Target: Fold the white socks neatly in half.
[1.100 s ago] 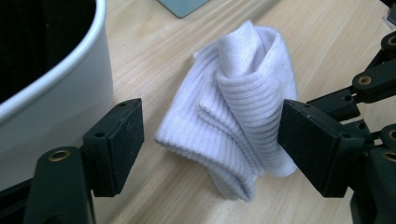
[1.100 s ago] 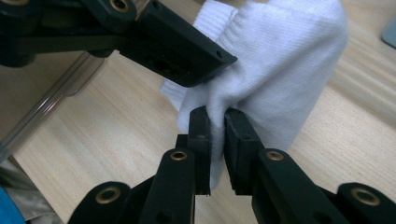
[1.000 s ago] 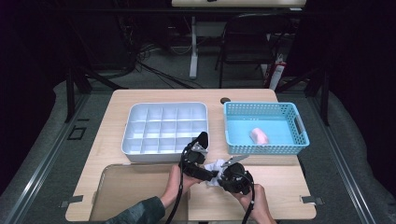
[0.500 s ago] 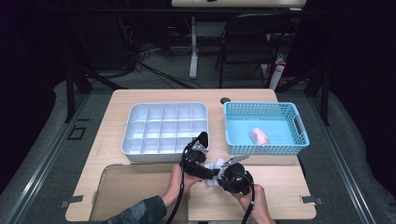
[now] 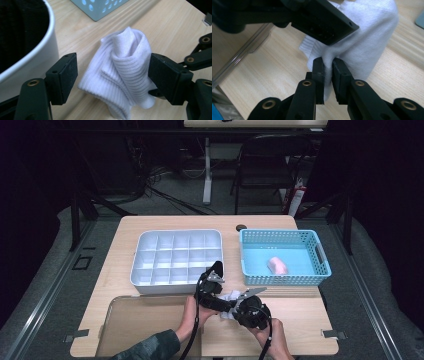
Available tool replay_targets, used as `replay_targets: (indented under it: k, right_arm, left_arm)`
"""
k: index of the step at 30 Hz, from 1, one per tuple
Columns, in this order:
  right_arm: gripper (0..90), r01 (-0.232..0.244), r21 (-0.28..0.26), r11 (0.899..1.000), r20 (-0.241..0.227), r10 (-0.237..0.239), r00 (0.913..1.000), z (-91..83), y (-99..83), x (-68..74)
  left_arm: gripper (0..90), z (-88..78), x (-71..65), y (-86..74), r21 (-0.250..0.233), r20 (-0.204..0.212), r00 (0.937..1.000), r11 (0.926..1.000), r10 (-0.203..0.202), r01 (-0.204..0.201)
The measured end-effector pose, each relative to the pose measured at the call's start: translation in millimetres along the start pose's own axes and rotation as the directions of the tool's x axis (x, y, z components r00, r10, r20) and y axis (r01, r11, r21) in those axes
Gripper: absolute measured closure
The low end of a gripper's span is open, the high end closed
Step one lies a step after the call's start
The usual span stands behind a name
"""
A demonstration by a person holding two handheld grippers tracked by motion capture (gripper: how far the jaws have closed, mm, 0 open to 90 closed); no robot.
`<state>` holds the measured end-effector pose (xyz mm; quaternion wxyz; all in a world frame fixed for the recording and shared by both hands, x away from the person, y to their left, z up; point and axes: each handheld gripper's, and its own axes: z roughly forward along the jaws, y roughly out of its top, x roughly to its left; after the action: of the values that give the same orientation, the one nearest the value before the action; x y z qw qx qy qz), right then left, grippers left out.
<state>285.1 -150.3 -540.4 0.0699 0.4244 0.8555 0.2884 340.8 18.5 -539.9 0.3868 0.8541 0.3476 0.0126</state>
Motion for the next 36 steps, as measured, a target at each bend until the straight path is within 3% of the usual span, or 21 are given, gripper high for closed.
replay_targets:
  k: [7, 14, 18, 25, 30, 31, 36]
  right_arm:
    - [81.1, 0.007, -0.001, 1.0, 0.012, -0.007, 0.9999, 0.9, -1.7, 2.5]
    - [80.5, 0.019, 0.018, 1.0, 0.011, -0.019, 0.9998, 2.9, -1.9, 2.2]
    - [79.9, -0.001, 0.011, 1.0, 0.015, 0.001, 0.9999, 6.1, -3.0, 5.2]
    - [78.1, 0.001, 0.037, 0.999, 0.01, -0.001, 1.0, 7.7, -3.7, 5.8]
    - [71.4, 0.0, 0.06, 0.998, -0.008, 0.001, 1.0, 8.1, -5.4, 5.6]
    - [68.1, 0.009, 0.088, 0.996, -0.017, -0.008, 0.9998, 6.3, -7.3, 4.8]
    - [58.6, 0.001, 0.085, 0.996, -0.051, 0.003, 0.9987, -0.7, -16.7, 0.2]
  left_arm:
    - [24.9, 5.5, -2.5, -4.6, 0.019, -0.009, 1.0, 0.9998, -0.002, 0.002]
    - [24.4, 13.8, 6.3, -8.4, 0.042, 0.03, 0.9978, 0.9974, -0.06, 0.059]
    - [24.7, 17.7, 9.9, -10.6, 0.063, 0.05, 0.9943, 0.9938, -0.094, 0.091]
    - [32.1, 22.1, 9.7, -11.9, 0.093, 0.084, 0.9922, 0.9921, -0.092, 0.084]
    - [39.3, 24.8, 9.5, -13.0, 0.11, 0.116, 0.9894, 0.9911, -0.087, 0.075]
    - [41.2, 25.5, 10.3, -13.4, 0.119, 0.132, 0.987, 0.9899, -0.092, 0.076]
    - [44.0, 25.7, 11.6, -13.4, 0.127, 0.147, 0.985, 0.9892, -0.091, 0.072]
